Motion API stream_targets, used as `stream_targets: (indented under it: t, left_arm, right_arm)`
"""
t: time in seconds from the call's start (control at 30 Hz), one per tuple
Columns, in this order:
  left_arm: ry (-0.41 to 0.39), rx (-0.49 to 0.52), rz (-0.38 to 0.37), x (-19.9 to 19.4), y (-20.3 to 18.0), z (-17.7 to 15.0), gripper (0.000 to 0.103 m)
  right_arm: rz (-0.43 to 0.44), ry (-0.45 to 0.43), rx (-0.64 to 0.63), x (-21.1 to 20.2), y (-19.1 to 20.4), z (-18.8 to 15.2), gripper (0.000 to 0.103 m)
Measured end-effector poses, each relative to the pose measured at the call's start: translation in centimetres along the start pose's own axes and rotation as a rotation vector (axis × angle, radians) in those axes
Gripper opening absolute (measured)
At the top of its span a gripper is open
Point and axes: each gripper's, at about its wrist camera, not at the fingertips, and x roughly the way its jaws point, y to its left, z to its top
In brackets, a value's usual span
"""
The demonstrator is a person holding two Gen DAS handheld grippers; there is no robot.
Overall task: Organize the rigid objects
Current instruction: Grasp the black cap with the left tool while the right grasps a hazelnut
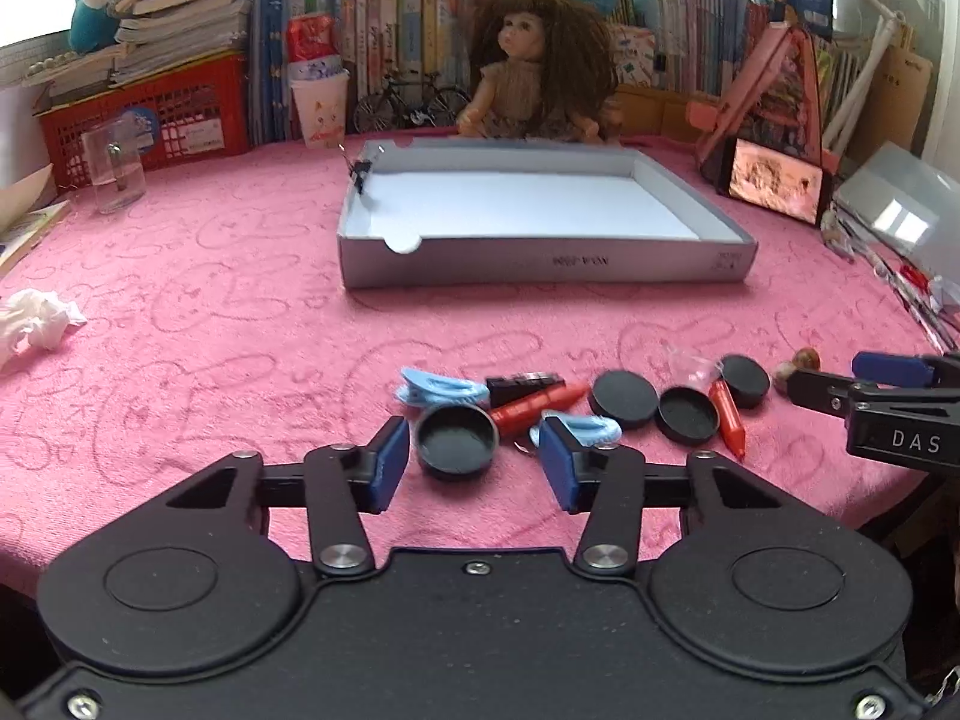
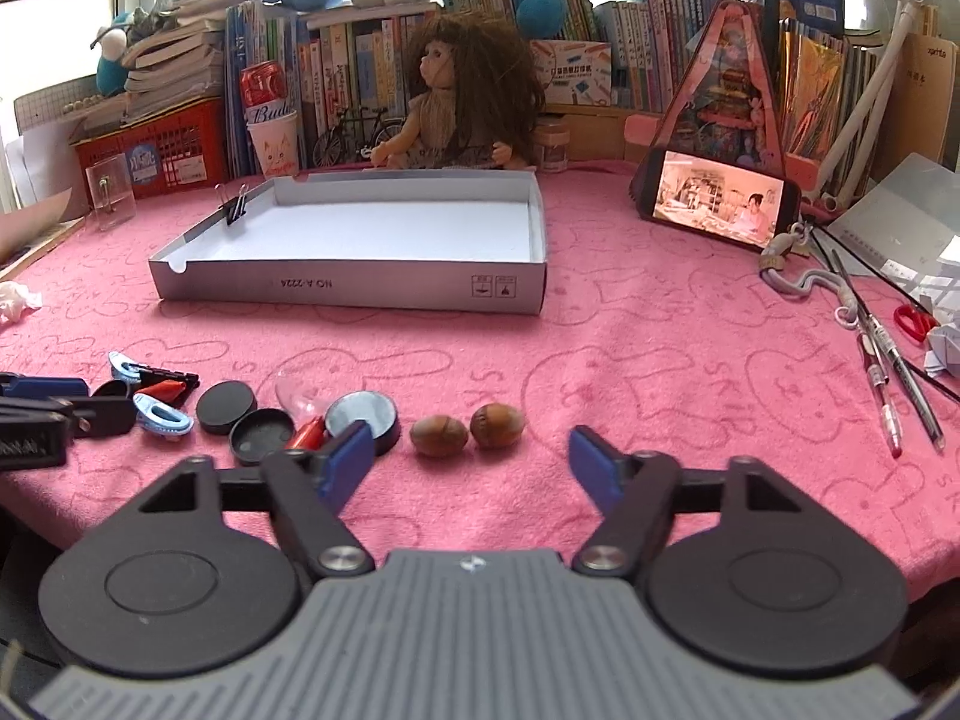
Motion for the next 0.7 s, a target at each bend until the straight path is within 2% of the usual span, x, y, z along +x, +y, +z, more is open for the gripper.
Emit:
stream_targets:
  t: [0.03, 0.1, 0.2, 0.23, 0.47, 0.57, 0.63, 0.7]
  left_arm:
    - [-0.016, -0.002, 0.005, -0.3, 0.2, 0.1, 0.044]
    - [-0.027, 0.014, 0.018, -0.5, 0.5, 0.2, 0.040]
    - [-0.021, 0.028, 0.027, -0.4, 0.6, 0.1, 0.032]
    - [-0.012, 0.031, 0.023, -0.3, 0.6, 0.0, 0.029]
    - [-0.011, 0.066, 0.028, 0.3, 0.0, -0.8, 0.031]
    - [-0.025, 0.087, 0.019, 0.1, -0.3, -0.9, 0.031]
    - [-0.020, 0.098, 0.024, 0.2, -0.4, -1.0, 0.039]
    - [-0.012, 0.093, 0.029, 0.4, -0.5, -1.1, 0.040]
  right_arm:
    - [-0.005, -0.005, 0.001, 0.0, -0.2, 0.1, 0.064]
    - [-0.025, -0.009, 0.014, 0.0, -0.6, 0.1, 0.047]
    - [-0.038, -0.006, 0.038, 0.3, -1.3, 0.1, 0.035]
    - [-0.040, -0.006, 0.041, 0.4, -1.4, 0.2, 0.035]
    - [-0.024, -0.009, 0.016, 1.0, -1.0, 0.0, 0.036]
    - [-0.022, -0.014, 0.011, 1.3, -0.9, 0.2, 0.041]
    - [-0.020, -0.010, 0.008, 1.6, -0.8, 0.1, 0.041]
    - [-0.012, -0.001, 0.010, 1.9, -0.9, 0.0, 0.043]
